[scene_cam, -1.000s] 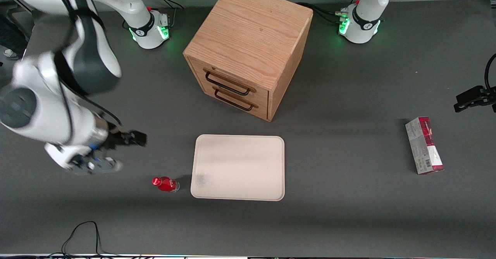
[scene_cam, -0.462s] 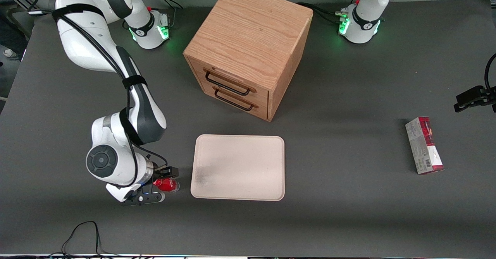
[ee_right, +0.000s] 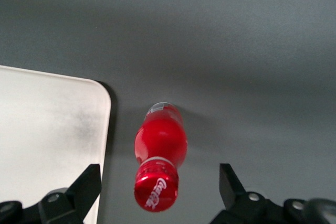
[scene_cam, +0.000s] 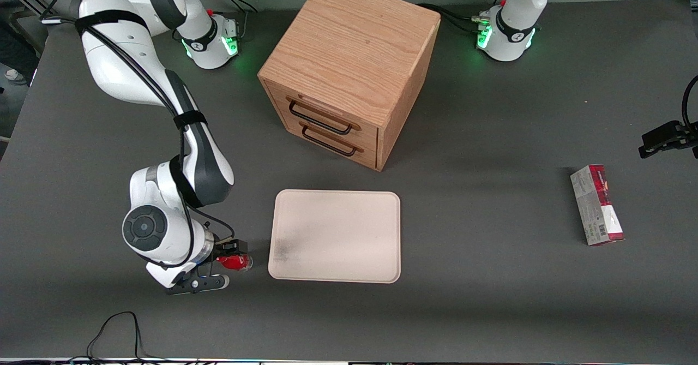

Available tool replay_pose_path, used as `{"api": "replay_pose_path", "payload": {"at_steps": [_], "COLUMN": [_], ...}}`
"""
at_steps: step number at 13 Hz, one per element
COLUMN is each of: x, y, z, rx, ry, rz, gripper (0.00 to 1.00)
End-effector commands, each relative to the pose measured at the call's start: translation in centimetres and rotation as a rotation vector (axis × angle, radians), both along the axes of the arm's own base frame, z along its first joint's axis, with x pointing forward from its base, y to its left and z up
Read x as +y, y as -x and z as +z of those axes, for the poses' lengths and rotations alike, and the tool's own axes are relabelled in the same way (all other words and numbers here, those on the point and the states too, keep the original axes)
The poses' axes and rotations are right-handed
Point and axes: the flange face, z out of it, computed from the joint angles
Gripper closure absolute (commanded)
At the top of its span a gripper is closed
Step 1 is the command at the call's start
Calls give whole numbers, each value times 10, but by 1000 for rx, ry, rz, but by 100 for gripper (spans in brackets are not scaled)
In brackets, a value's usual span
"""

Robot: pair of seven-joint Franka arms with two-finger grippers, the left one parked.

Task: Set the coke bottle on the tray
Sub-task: 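Move the right gripper down toward the small red Coca-Cola bottle, then close the right gripper on the red bottle and lift it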

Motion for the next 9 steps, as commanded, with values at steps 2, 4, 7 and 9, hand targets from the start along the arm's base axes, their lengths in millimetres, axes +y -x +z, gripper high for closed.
{"api": "replay_pose_path", "payload": {"at_steps": [2,4,7,9], "x": [0,-4,-7,-6], "y": [-5,-6,-7,-7], "z": [-7,-8,-11,-10], "rx": [-35,-37,-21,-21], "ry": [-8,-14,-53,-62], "rz": [-5,-13,-36,-38], "gripper": [20,43,61,73]}}
